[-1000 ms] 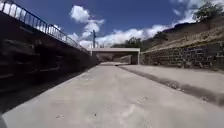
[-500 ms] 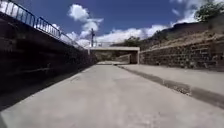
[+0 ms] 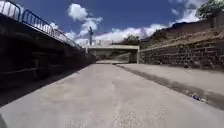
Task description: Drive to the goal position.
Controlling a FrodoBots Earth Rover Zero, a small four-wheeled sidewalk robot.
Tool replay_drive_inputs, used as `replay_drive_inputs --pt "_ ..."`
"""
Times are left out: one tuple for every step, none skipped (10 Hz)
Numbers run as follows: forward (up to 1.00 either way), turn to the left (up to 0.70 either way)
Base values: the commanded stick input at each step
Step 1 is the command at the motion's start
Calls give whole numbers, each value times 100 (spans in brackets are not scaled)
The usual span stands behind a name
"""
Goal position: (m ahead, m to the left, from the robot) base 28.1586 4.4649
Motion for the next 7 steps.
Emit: replay_drive_inputs --pt "100 -1" --pt "100 -1" --pt "100 -1" --pt "100 -1" --pt "100 -1" --pt "100 -1" --pt "100 -1"
